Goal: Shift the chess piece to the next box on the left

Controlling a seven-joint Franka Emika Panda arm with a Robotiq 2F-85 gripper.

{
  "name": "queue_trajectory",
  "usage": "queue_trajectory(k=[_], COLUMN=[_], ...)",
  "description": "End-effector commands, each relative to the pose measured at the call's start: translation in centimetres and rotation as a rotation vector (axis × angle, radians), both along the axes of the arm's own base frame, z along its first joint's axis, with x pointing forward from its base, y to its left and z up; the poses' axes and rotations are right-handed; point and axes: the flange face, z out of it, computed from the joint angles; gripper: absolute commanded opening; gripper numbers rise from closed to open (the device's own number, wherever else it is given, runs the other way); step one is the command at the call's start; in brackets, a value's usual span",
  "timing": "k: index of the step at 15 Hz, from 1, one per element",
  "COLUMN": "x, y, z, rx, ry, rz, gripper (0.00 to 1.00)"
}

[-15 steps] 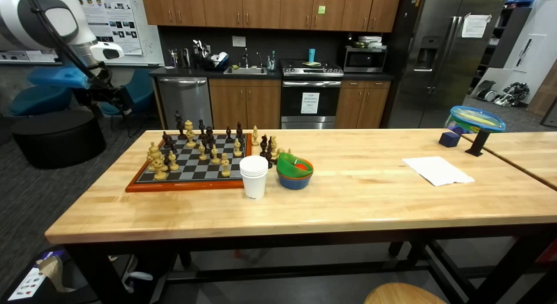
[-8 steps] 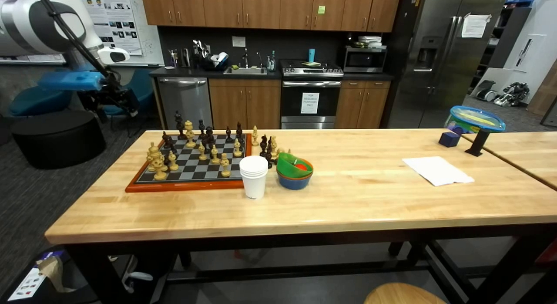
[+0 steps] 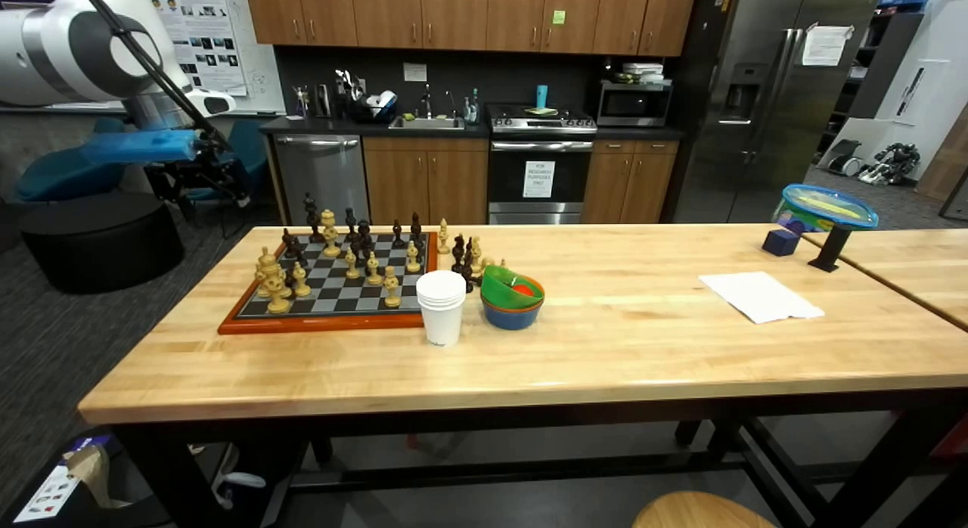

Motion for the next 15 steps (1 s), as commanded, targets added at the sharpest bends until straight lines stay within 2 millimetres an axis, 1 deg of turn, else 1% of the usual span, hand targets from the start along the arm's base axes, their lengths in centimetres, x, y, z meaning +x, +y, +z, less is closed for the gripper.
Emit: queue_trajectory(k=[1, 11, 15], x=[0.7, 1.2, 1.5], y=[-0.5, -0.6, -0.7], z=[-0.1, -1.4, -2.6], rx=[-0.024, -0.028, -0.027], ry=[0.013, 0.035, 0.054], rz=[0.035, 0.059, 0.077], gripper=[1.0, 1.0, 1.0])
